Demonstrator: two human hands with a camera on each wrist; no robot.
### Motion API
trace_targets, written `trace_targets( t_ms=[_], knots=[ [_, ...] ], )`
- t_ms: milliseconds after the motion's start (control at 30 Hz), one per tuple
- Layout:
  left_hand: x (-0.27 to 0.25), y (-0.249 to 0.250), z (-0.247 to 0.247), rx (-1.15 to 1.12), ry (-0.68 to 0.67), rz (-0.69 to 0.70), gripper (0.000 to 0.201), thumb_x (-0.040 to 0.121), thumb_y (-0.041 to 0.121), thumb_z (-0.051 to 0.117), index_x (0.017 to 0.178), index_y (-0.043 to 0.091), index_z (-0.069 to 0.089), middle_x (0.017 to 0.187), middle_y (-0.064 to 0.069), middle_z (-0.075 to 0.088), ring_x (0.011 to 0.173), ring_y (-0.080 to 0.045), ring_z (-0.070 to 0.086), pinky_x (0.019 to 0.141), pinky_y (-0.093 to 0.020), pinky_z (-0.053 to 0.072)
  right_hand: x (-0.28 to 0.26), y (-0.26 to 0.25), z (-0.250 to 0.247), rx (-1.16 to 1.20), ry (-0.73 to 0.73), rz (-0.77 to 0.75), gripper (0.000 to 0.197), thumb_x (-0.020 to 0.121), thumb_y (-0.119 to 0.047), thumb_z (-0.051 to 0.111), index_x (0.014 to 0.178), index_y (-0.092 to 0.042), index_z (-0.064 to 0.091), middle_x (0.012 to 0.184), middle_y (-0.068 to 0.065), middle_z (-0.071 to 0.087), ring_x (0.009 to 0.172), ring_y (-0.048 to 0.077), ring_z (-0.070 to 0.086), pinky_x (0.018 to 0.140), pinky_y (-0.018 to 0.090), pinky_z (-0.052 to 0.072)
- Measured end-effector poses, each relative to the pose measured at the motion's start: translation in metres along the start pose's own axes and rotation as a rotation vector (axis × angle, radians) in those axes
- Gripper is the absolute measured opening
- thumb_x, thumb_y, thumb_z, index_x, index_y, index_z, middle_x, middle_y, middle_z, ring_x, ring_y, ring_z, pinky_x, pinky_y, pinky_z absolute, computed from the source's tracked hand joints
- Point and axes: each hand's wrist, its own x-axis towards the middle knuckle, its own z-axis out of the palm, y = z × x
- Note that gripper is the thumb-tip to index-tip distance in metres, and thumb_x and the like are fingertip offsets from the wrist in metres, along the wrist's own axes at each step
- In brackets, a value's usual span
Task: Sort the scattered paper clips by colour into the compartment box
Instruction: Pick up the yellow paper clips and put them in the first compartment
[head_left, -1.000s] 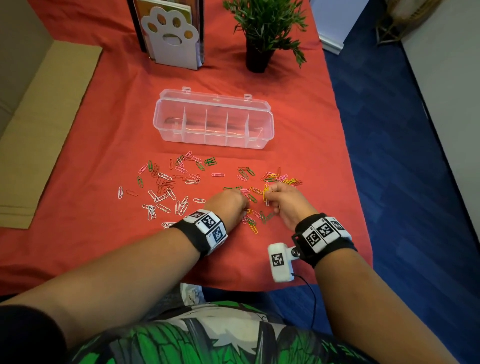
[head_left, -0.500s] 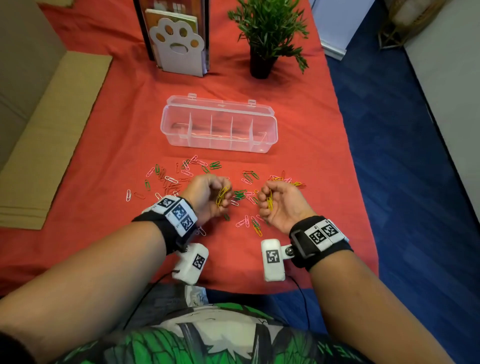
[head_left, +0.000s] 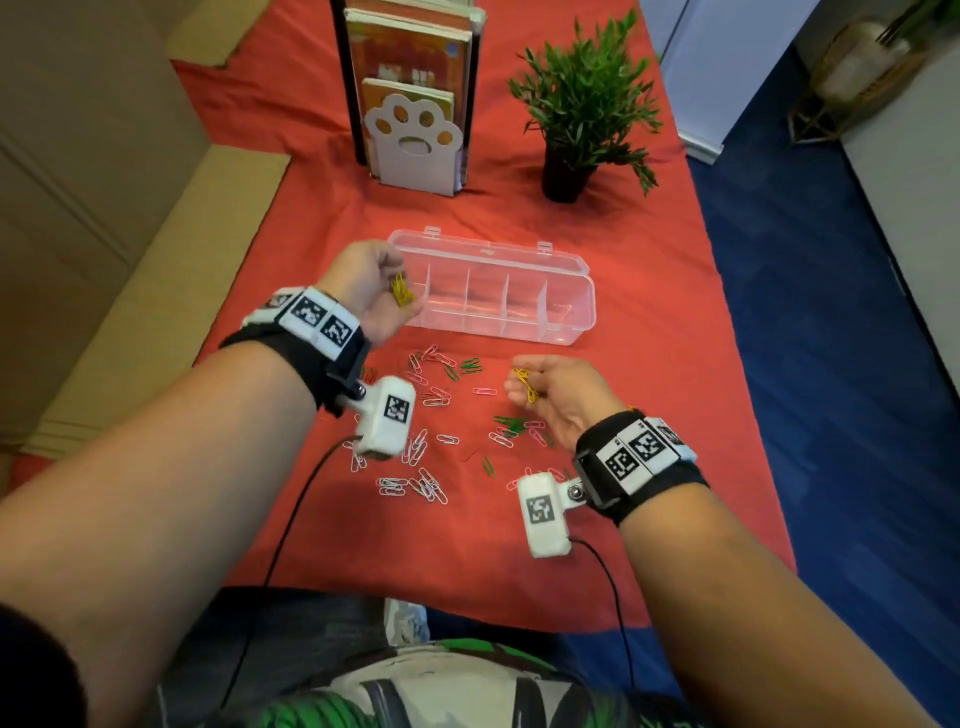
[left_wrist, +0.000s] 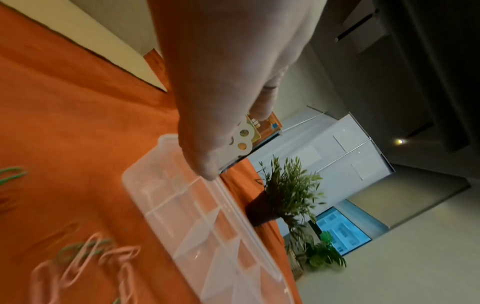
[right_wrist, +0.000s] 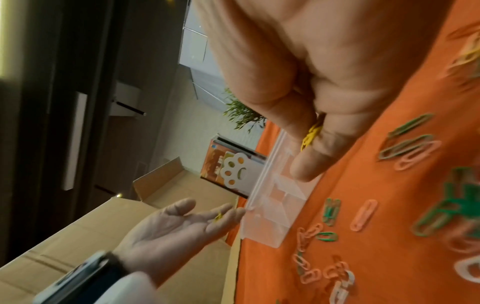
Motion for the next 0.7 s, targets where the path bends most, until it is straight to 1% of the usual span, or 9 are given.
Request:
trace_targets(
  t_ms=[67,167,200,300,367,400,467,533,700],
  knots=[
    [0.004,0.012,0.004,-0.015,0.056,0.046,0.014,0.081,0.011,0.04,0.067,0.016,0.04,0.078,-0.002,0.034,0.065,-0.016,0.038,0.097,-0.036,0.042,0.002,-0.008,0.009,0.007,-0.009,-0.025,0.034,0.09,0.016,0.027,0.103,0.002,0.055,0.08,0.012,0.056,0.068,0.019,0.059,0.051,0.018,0.055],
    [0.004,0.016,0.008,0.053,0.121,0.114,0.012,0.08,0.007,0.042,0.07,0.013,0.038,0.099,-0.002,0.043,0.077,-0.017,0.049,0.074,-0.031,0.051,0.005,-0.02,0.023,-0.066,-0.03,-0.076,0.034,0.088,0.018,0.03,0.103,0.0,0.055,0.083,0.008,0.053,0.072,0.016,0.058,0.058,0.02,0.055],
    [0.005,0.014,0.006,0.076,0.136,0.139,0.014,0.08,0.005,0.042,0.069,0.013,0.04,0.098,-0.001,0.05,0.081,-0.017,0.053,0.071,-0.029,0.051,0.008,-0.024,0.029,-0.112,-0.024,-0.103,0.036,0.087,0.019,0.031,0.105,0.001,0.056,0.083,0.007,0.052,0.072,0.015,0.057,0.061,0.021,0.055],
    [0.005,0.003,-0.016,0.272,0.206,0.192,0.017,0.077,0.008,0.048,0.063,0.017,0.045,0.068,0.001,0.044,0.061,-0.015,0.043,0.059,-0.028,0.039,0.017,-0.038,0.052,-0.279,0.0,-0.234,0.037,0.084,0.018,0.035,0.101,-0.003,0.06,0.079,0.004,0.055,0.068,0.013,0.059,0.066,0.022,0.055],
    [0.004,-0.012,-0.036,0.445,0.239,0.237,0.011,0.068,0.011,0.05,0.076,0.015,0.057,0.077,-0.008,0.058,0.071,-0.023,0.054,0.067,-0.035,0.045,0.023,-0.048,0.069,-0.345,-0.015,-0.299,0.035,0.084,0.017,0.037,0.097,-0.007,0.06,0.079,0.005,0.056,0.068,0.013,0.06,0.067,0.021,0.056],
    [0.003,-0.021,-0.046,0.498,0.271,0.243,0.028,0.067,0.01,0.05,0.093,0.014,0.062,0.096,-0.015,0.065,0.089,-0.028,0.061,0.081,-0.041,0.048,0.028,-0.052,0.077,-0.358,-0.029,-0.319,0.034,0.085,0.016,0.037,0.099,-0.005,0.06,0.078,0.004,0.055,0.069,0.014,0.06,0.068,0.022,0.056],
    [-0.005,-0.037,-0.061,0.532,0.327,0.251,0.042,0.077,0.004,0.05,0.118,0.01,0.057,0.124,-0.019,0.059,0.117,-0.032,0.055,0.101,-0.047,0.042,0.037,-0.061,0.097,-0.391,-0.057,-0.371,0.031,0.086,0.011,0.037,0.099,-0.003,0.063,0.079,0.006,0.056,0.079,0.02,0.061,0.08,0.034,0.056],
    [-0.014,-0.052,-0.072,0.574,0.344,0.243,0.041,0.083,0.001,0.049,0.123,0.011,0.053,0.128,-0.012,0.057,0.12,-0.028,0.053,0.104,-0.043,0.04,0.044,-0.067,0.114,-0.52,-0.075,-0.438,0.036,0.086,0.002,0.037,0.108,-0.005,0.064,0.092,0.006,0.058,0.092,0.022,0.059,0.092,0.046,0.049],
    [-0.02,-0.082,-0.091,0.621,0.315,0.266,0.031,0.087,0.004,0.051,0.118,0.008,0.056,0.122,-0.012,0.061,0.112,-0.026,0.058,0.101,-0.037,0.042,0.053,-0.076,0.118,-0.775,-0.057,-0.451,0.053,0.081,0.004,0.036,0.13,-0.005,0.051,0.134,0.016,0.054,0.123,0.026,0.051,0.108,0.04,0.038]
  ],
)
